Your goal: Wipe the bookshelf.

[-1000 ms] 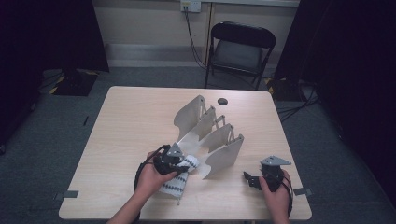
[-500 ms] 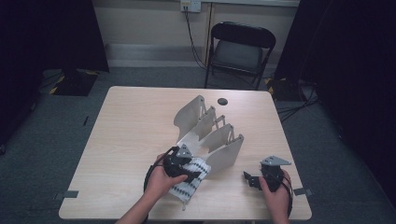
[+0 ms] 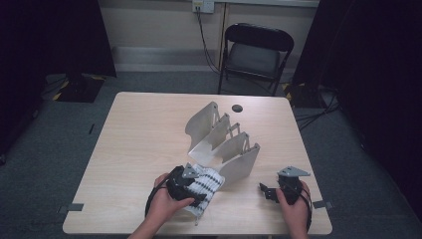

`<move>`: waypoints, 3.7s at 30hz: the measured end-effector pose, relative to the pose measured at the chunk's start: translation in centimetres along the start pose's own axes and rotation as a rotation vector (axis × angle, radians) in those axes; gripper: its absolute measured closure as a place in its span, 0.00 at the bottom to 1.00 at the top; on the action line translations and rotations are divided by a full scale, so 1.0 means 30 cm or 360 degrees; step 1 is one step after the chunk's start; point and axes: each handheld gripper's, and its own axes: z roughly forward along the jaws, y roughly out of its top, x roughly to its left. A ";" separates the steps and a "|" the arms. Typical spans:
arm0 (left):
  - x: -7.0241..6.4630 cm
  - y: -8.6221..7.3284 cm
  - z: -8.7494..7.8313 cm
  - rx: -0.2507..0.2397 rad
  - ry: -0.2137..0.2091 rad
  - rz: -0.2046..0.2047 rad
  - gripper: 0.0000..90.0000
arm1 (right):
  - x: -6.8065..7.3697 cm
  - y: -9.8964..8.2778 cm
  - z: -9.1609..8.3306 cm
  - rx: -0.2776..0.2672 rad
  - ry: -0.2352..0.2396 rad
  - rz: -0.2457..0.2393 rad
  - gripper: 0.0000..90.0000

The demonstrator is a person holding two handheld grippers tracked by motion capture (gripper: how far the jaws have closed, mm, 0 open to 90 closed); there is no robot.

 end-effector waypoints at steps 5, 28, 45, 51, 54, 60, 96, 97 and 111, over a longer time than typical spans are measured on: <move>0.007 -0.007 0.006 -0.0018 -0.0010 0.0036 0.30 | 0.000 0.000 0.000 0.0001 0.0002 0.0001 0.14; 0.003 0.126 -0.042 -0.0088 -0.0170 0.0330 0.82 | 0.000 0.002 0.001 0.0002 0.0006 0.0000 0.14; -0.016 0.194 -0.021 -0.0134 -0.0192 0.0359 0.79 | 0.000 0.002 0.001 0.0002 0.0005 0.0000 0.14; -0.020 0.189 0.017 -0.0115 -0.0211 0.0351 0.80 | 0.000 0.002 0.001 0.0002 0.0006 0.0000 0.14; -0.016 0.186 0.032 -0.0133 -0.0204 0.0301 0.70 | 0.000 0.002 0.001 0.0001 0.0006 -0.0001 0.14; -0.015 0.168 0.038 -0.0106 -0.0143 0.0229 0.40 | -0.001 0.002 0.001 0.0002 0.0006 -0.0001 0.14; 0.122 -0.039 -0.084 0.0000 0.0142 0.0001 0.24 | 0.000 0.002 0.001 0.0000 0.0008 -0.0005 0.14; 0.123 -0.030 -0.086 -0.0011 0.0134 0.0003 0.24 | 0.000 0.002 0.001 0.0000 0.0008 -0.0005 0.14; 0.096 0.090 0.045 -0.0068 -0.0009 0.0038 0.18 | 0.000 0.002 0.001 0.0001 0.0010 -0.0004 0.14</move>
